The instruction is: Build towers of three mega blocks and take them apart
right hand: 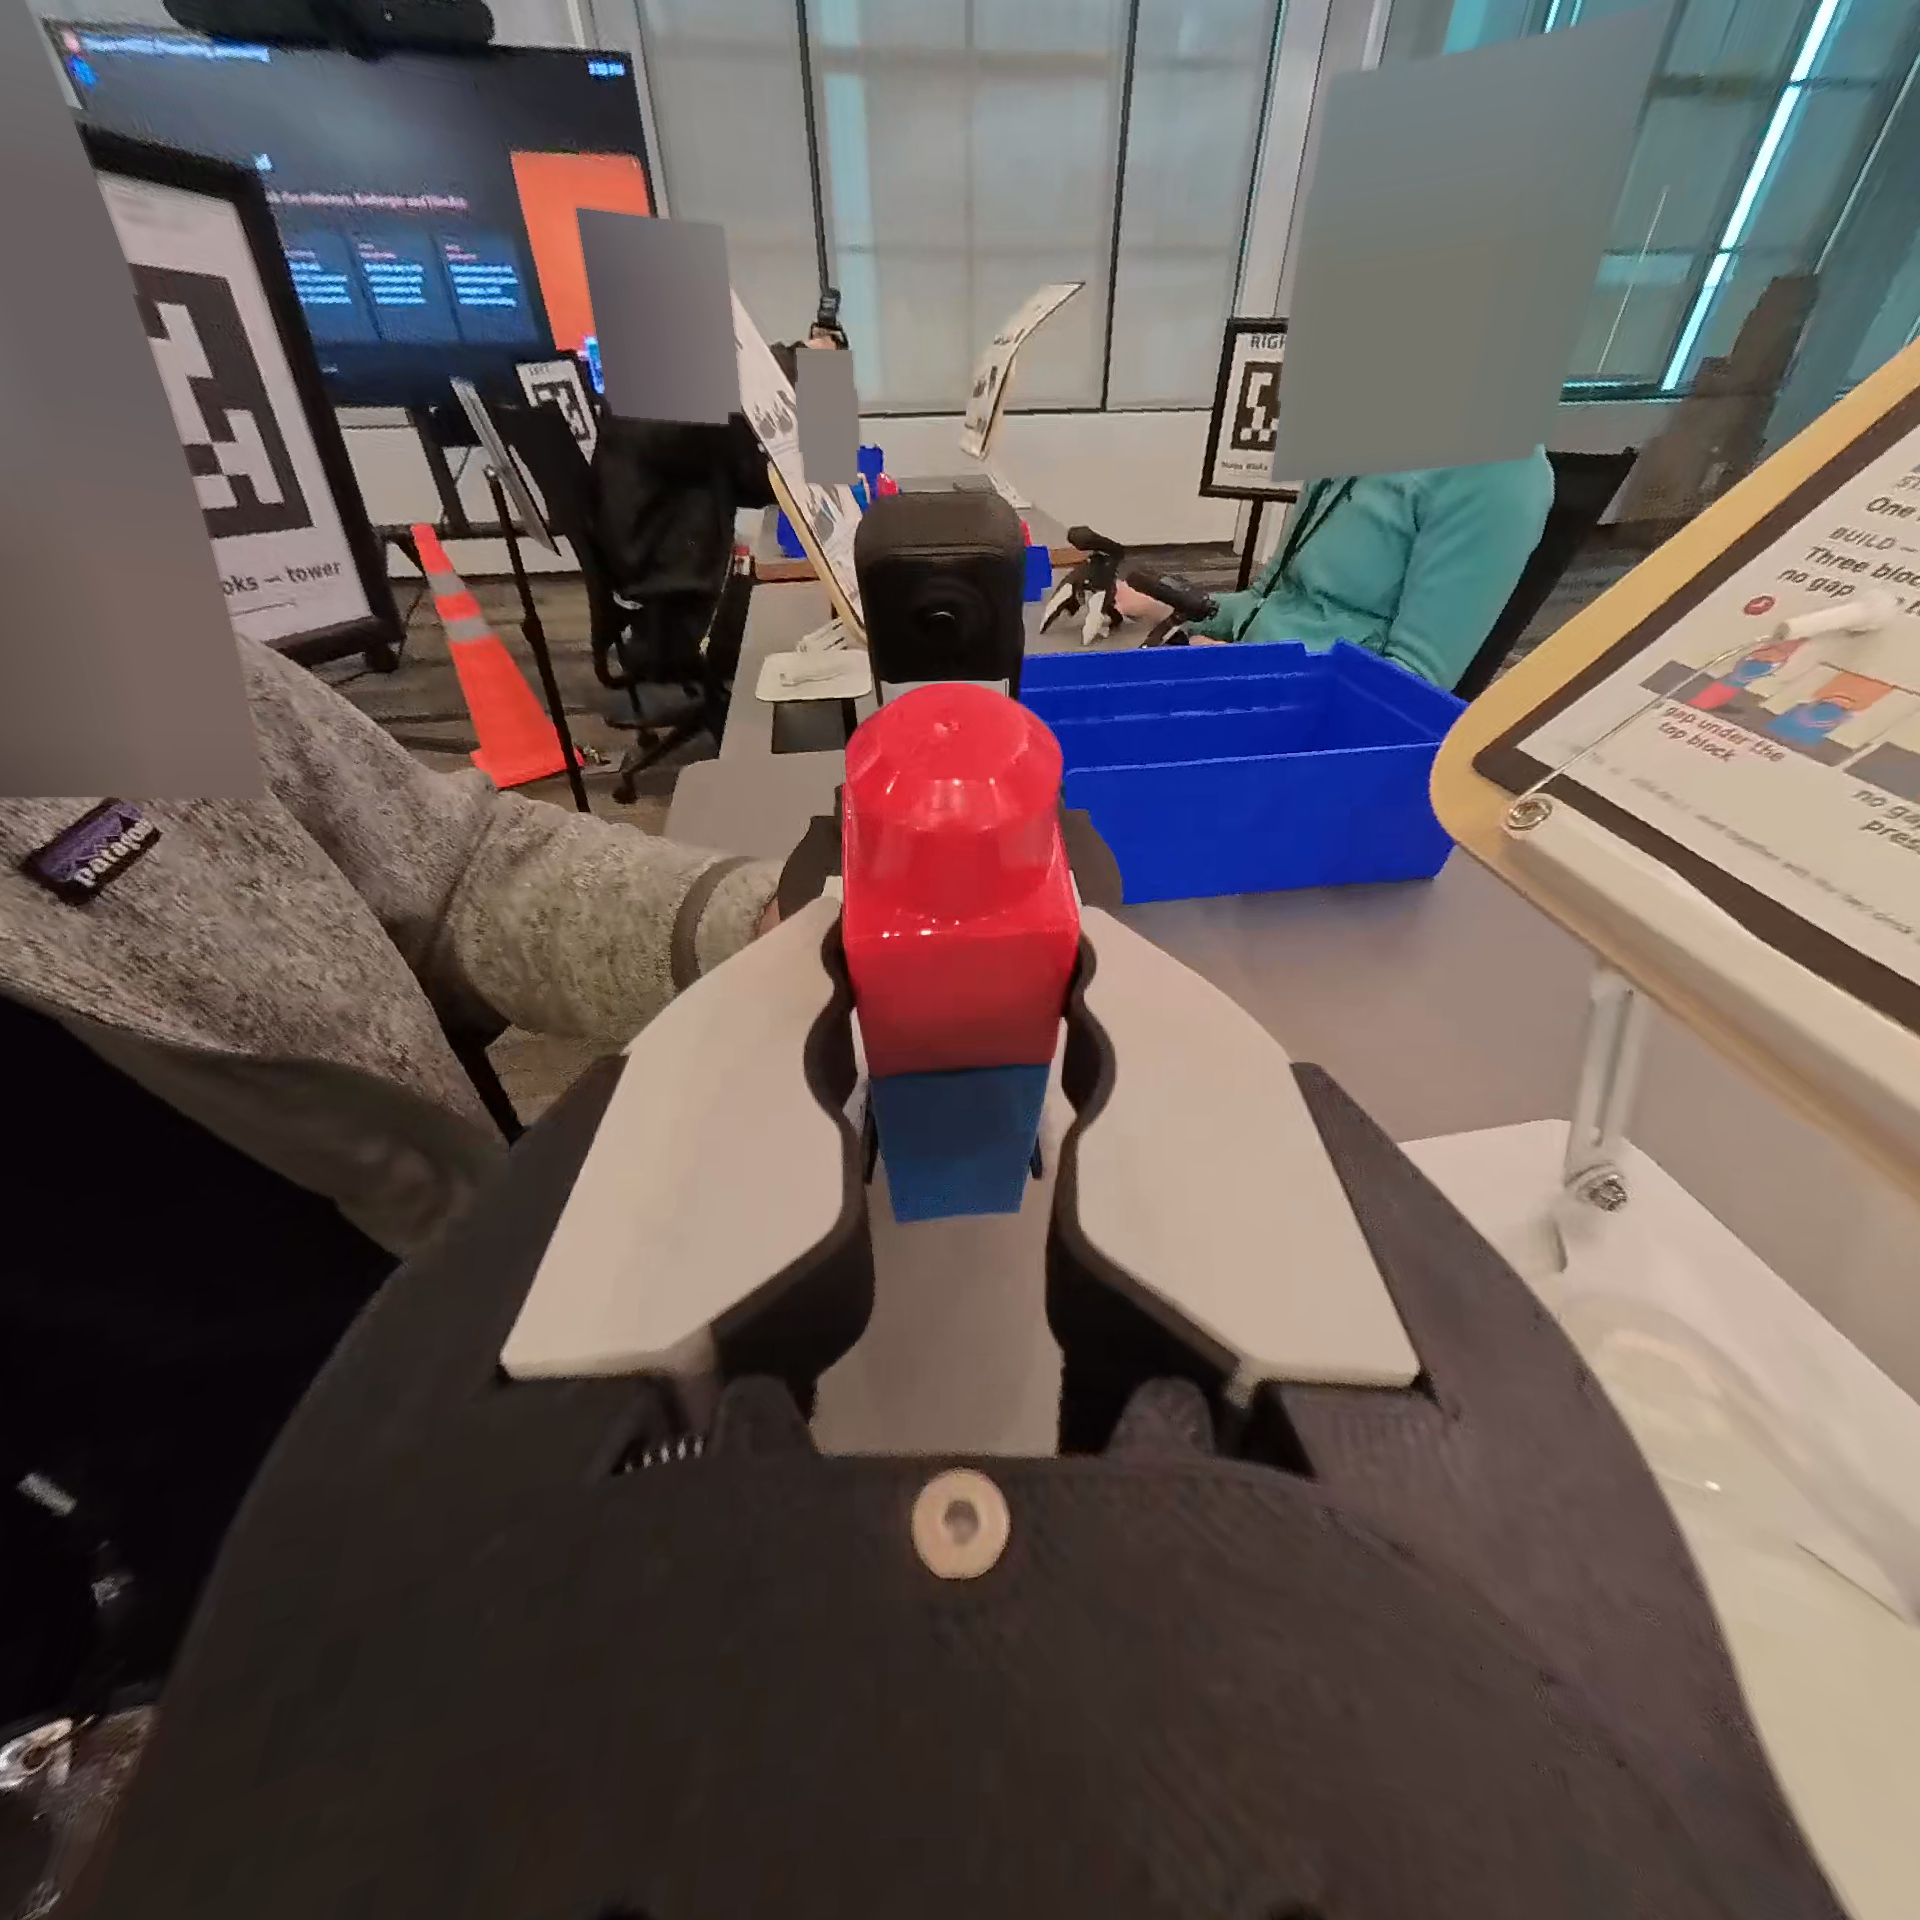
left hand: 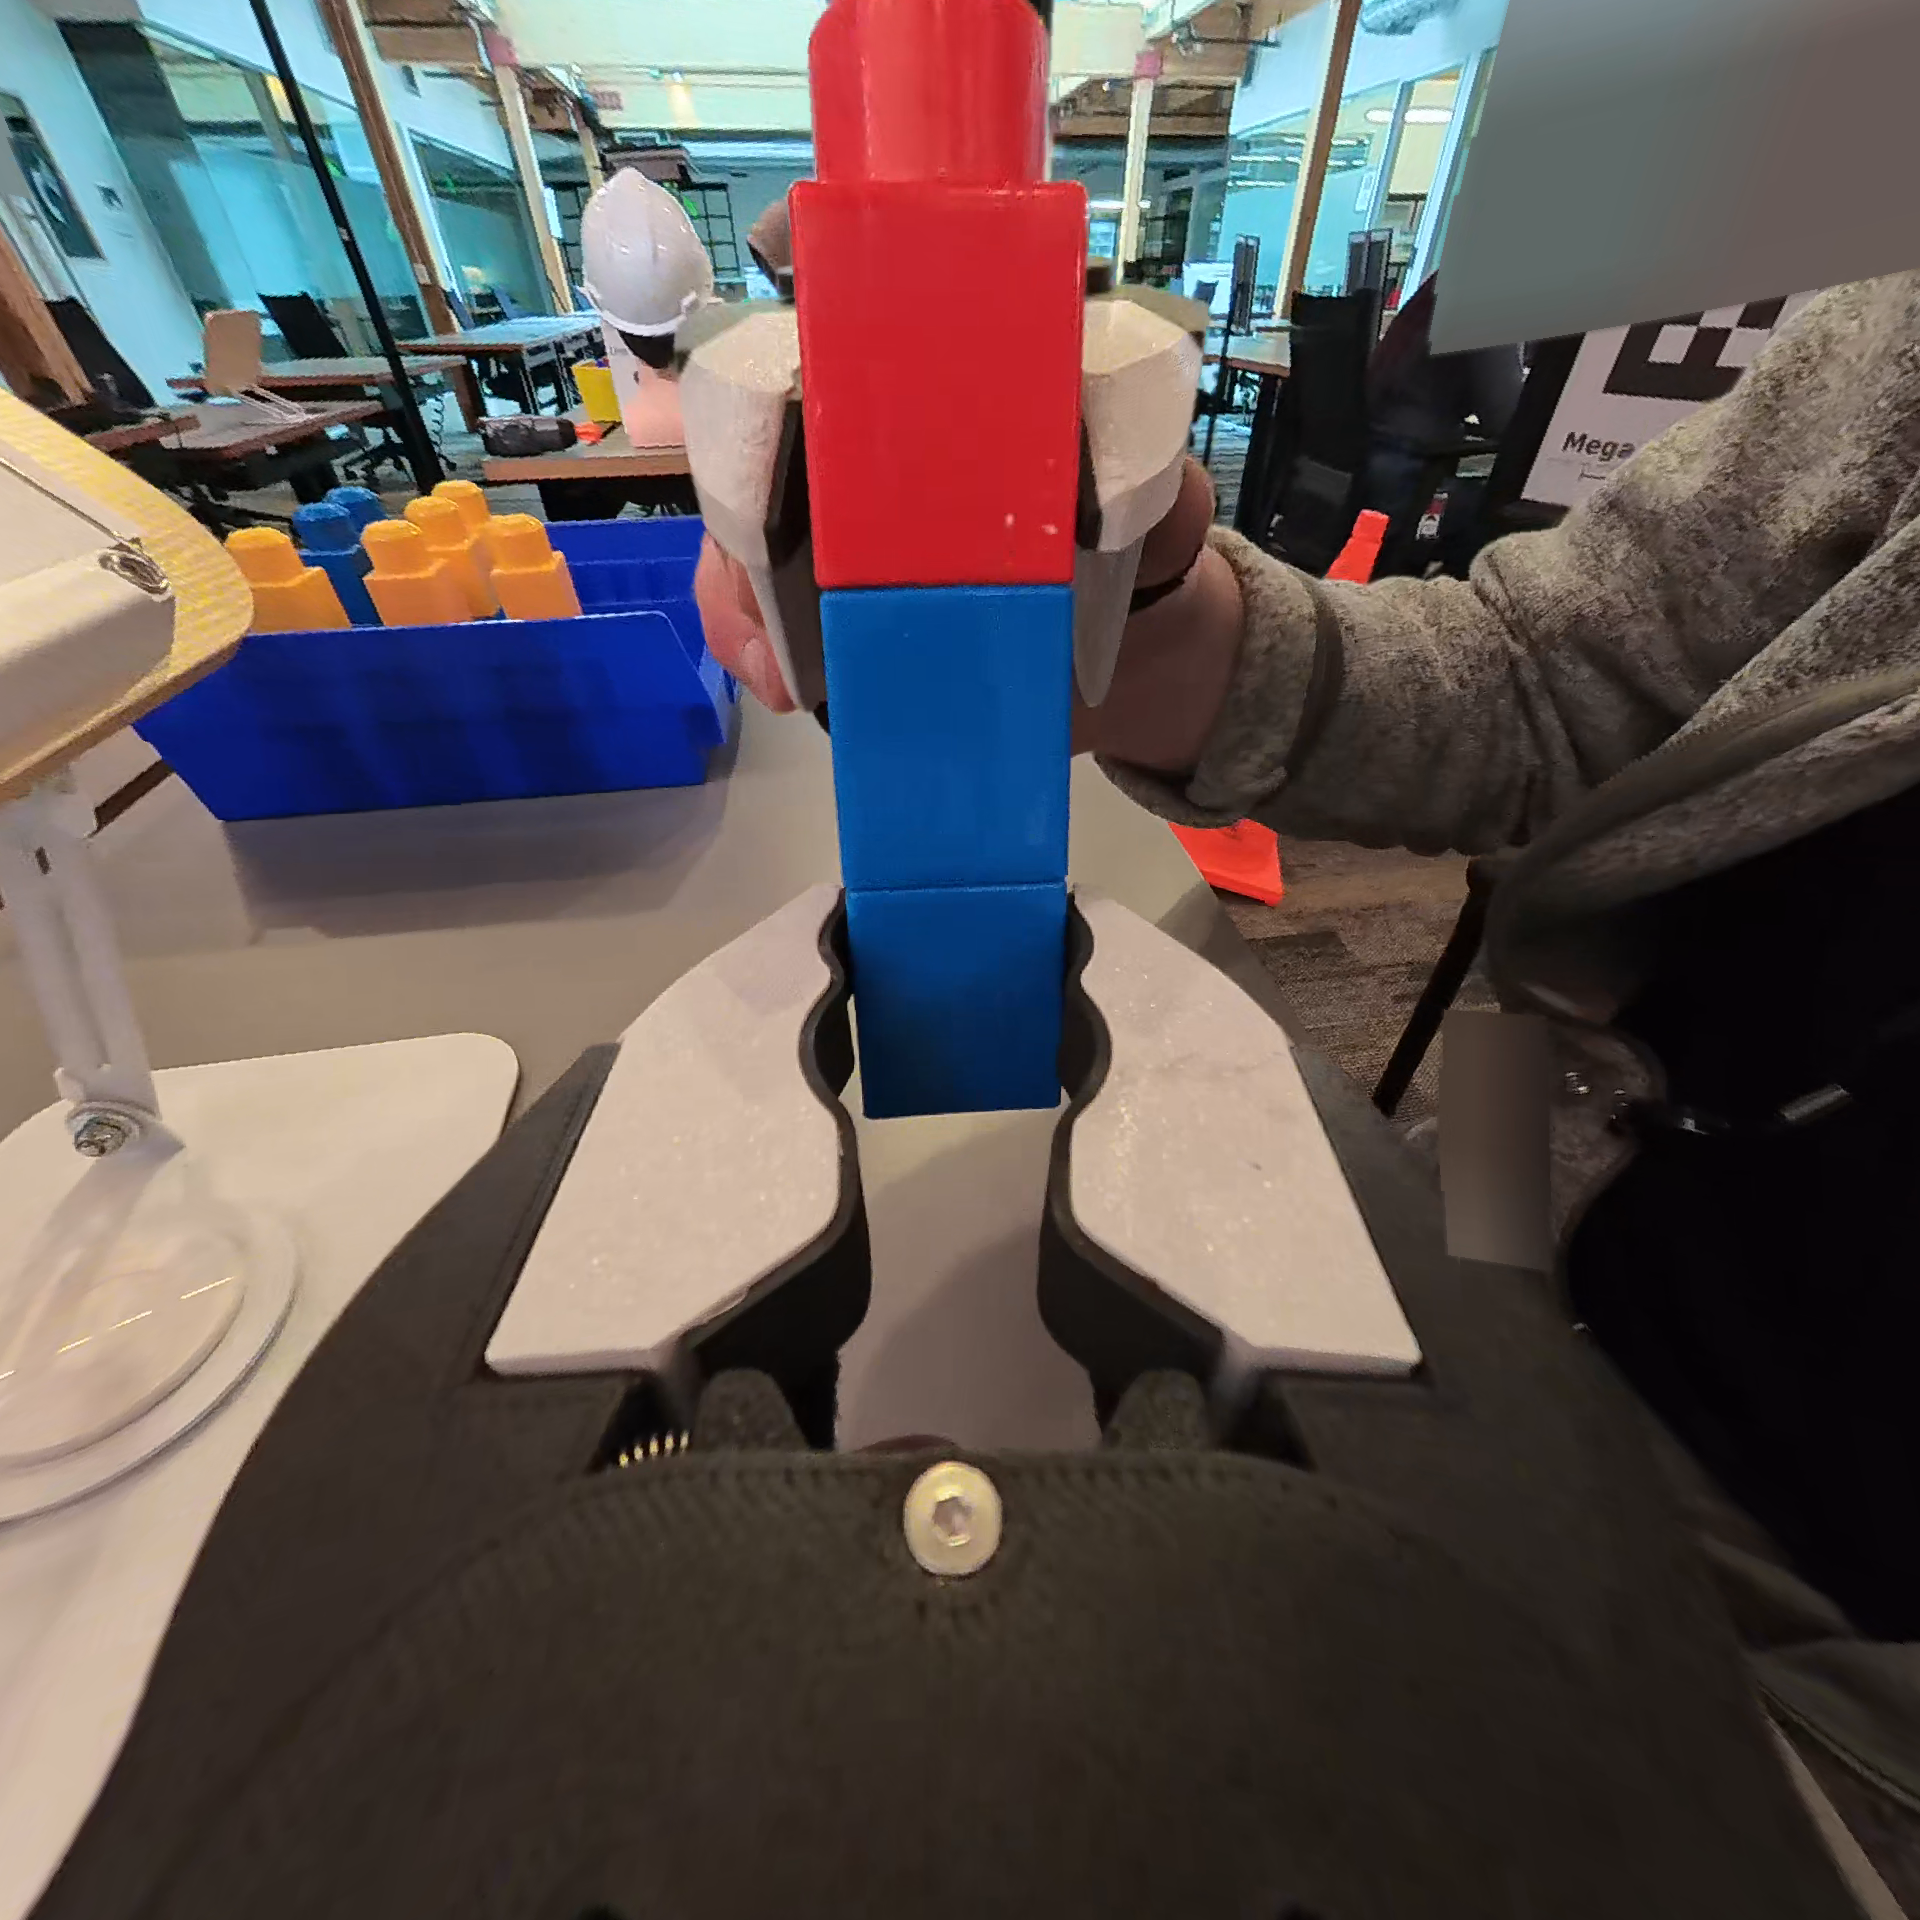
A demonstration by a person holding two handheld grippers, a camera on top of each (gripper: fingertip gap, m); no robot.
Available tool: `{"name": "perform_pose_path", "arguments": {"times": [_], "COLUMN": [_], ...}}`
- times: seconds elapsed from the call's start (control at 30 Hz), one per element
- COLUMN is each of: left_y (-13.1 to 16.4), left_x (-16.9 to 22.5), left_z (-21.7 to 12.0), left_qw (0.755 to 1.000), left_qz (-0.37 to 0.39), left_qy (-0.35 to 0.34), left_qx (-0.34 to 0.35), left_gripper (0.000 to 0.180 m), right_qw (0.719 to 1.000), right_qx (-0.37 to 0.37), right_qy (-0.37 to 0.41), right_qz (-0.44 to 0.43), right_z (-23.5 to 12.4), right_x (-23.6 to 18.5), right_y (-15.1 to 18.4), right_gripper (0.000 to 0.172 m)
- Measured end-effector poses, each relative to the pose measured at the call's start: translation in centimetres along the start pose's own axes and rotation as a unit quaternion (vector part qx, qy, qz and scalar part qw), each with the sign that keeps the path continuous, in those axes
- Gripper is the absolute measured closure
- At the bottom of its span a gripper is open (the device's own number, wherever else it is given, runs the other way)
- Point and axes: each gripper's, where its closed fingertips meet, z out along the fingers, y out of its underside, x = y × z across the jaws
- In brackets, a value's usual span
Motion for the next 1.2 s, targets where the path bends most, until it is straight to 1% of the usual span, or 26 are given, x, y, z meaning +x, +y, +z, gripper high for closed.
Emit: {"name": "perform_pose_path", "arguments": {"times": [0.1, 0.2, 0.23, 0.3, 0.37, 0.43, 0.5, 0.53, 0.63, 0.7, 0.77, 0.9, 0.97, 1.03, 1.07, 1.2], "left_y": [0.2, 0.5, 0.6, 1.0, 1.2, 1.3, 1.4, 1.4, 2.0, 2.2, 2.2, 2.7, 2.8, 2.8, 2.9, 3.3], "left_x": [0.0, -0.7, -1.1, -1.6, -2.1, -2.2, -2.4, -2.4, -2.6, -2.7, -2.7, -3.2, -3.5, -3.7, -3.8, -4.1], "left_z": [0.2, 0.2, 0.0, -0.3, -0.5, -0.8, -1.0, -1.0, -0.9, -1.0, -0.9, -0.8, -0.8, -0.9, -1.0, -1.1], "left_qw": [1.000, 1.000, 0.999, 0.998, 0.998, 0.998, 0.997, 0.997, 0.996, 0.996, 0.996, 0.995, 0.994, 0.993, 0.993, 0.992], "left_qz": [0.001, 0.001, 0.000, 0.008, -0.001, -0.008, 0.002, 0.005, -0.003, -0.004, -0.005, -0.011, -0.012, -0.016, -0.017, -0.022], "left_qy": [0.003, -0.019, -0.032, -0.047, -0.058, -0.058, -0.066, -0.067, -0.073, -0.076, -0.077, -0.088, -0.097, -0.101, -0.103, -0.108], "left_qx": [0.000, -0.009, -0.013, -0.029, -0.029, -0.027, -0.030, -0.033, -0.047, -0.047, -0.047, -0.056, -0.055, -0.053, -0.053, -0.056], "left_gripper": [0.145, 0.144, 0.142, 0.146, 0.146, 0.156, 0.170, 0.174, 0.175, 0.180, 0.180, 0.180, 0.180, 0.180, 0.180, 0.180], "right_qw": [1.000, 0.999, 0.999, 0.998, 0.997, 0.993, 0.989, 0.986, 0.974, 0.958, 0.939, 0.884, 0.859, 0.829, 0.820, 0.799], "right_qx": [0.009, -0.002, -0.003, 0.003, 0.010, 0.008, 0.007, 0.004, -0.004, -0.008, -0.008, -0.019, -0.021, -0.046, -0.052, -0.063], "right_qy": [0.012, 0.033, 0.041, 0.058, 0.077, 0.113, 0.146, 0.164, 0.227, 0.284, 0.343, 0.466, 0.512, 0.557, 0.570, 0.598], "right_qz": [-0.005, -0.015, -0.016, -0.018, -0.013, -0.018, -0.020, -0.021, -0.022, -0.027, -0.024, -0.023, -0.018, -0.013, -0.009, 0.017], "right_z": [0.1, 0.0, -0.3, -1.3, -2.6, -4.4, -6.4, -7.6, -11.8, -15.7, -20.0, -28.8, -32.2, -35.0, -36.0, -38.1], "right_x": [-0.1, 0.3, 0.5, 1.1, 1.9, 2.9, 3.8, 4.3, 6.1, 7.7, 9.3, 12.5, 14.0, 15.8, 16.5, 18.8], "right_y": [0.0, 0.4, 0.4, 0.1, -0.3, -0.5, -0.7, -0.8, -1.1, -1.6, -2.4, -3.2, -3.0, -1.9, -1.2, 1.4], "right_gripper": [0.135, 0.135, 0.135, 0.135, 0.135, 0.135, 0.135, 0.135, 0.135, 0.135, 0.135, 0.135, 0.135, 0.135, 0.135, 0.135]}}
